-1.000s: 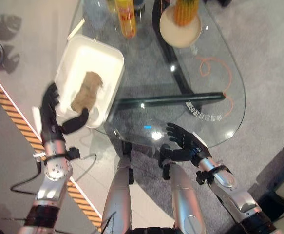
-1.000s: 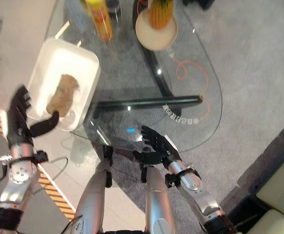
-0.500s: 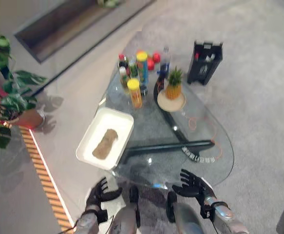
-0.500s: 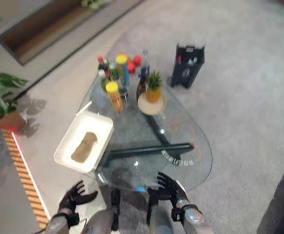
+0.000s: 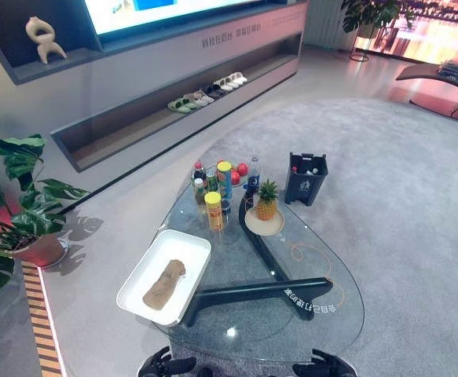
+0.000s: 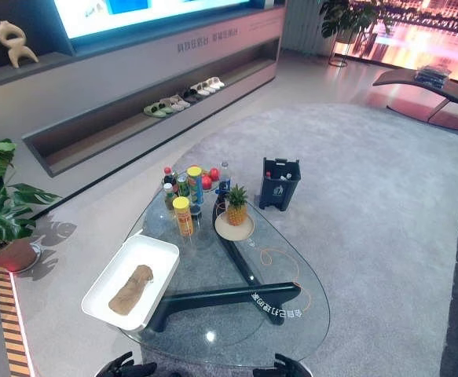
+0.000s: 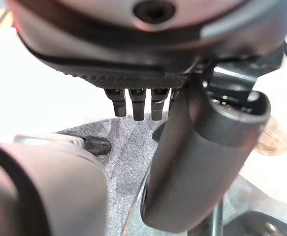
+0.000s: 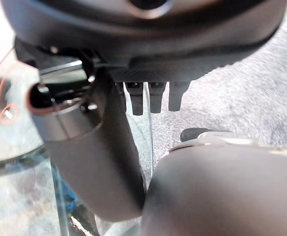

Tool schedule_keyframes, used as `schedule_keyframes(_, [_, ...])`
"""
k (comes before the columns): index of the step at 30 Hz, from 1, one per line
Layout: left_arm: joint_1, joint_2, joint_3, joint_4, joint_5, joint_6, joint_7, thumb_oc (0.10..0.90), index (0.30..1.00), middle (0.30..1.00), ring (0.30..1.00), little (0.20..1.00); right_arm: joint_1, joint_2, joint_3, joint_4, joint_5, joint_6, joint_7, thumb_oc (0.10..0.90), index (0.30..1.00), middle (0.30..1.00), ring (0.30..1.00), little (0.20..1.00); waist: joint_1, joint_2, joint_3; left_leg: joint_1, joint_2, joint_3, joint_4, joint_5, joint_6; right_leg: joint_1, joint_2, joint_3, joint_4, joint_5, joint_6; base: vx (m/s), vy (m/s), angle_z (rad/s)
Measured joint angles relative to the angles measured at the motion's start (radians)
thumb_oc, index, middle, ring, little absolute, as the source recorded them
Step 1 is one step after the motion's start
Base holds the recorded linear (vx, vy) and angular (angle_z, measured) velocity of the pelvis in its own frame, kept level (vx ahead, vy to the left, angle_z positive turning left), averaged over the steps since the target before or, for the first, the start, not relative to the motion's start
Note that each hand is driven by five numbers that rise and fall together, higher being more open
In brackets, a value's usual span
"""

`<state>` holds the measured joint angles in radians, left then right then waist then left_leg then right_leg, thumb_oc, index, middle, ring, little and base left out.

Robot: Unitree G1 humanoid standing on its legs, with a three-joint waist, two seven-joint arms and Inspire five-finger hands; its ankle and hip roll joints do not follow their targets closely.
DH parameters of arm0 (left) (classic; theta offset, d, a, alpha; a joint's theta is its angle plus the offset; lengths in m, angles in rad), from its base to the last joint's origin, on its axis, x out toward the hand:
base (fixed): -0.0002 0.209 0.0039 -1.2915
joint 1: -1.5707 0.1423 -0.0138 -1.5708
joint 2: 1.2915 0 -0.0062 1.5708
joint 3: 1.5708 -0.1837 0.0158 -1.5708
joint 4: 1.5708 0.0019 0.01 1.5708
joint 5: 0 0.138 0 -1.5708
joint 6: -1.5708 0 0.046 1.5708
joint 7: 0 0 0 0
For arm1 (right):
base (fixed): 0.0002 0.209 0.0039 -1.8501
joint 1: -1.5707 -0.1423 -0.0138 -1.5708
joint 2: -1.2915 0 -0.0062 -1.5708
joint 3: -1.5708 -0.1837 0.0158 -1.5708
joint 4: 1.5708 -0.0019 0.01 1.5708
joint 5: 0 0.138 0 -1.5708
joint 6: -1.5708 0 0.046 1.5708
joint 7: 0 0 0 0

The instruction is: Wipe the table with a cloth and put it in the basket.

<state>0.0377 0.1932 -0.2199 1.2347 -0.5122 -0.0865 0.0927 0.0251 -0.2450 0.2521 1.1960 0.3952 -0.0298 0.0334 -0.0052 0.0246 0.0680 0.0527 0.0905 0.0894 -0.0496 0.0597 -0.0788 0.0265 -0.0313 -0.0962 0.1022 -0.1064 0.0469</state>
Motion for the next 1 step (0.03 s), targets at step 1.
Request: schedule_keyframes(1, [0.004,-0.001,0.0,0.01,0.0,0.006,-0.001,0.8,0.9,0.9,0.9,0.9,-0.003,0.0,0.0,0.011,0.0,0.002,0.003,0.8,0.9,0.9,0.9,0.9,0.0,0.002,-0.004,0.004,0.0,0.0,-0.002,0.0,0.0,0.009,0.001,0.0,-0.012,0.004,0.0,0.04,-0.008,-0.03])
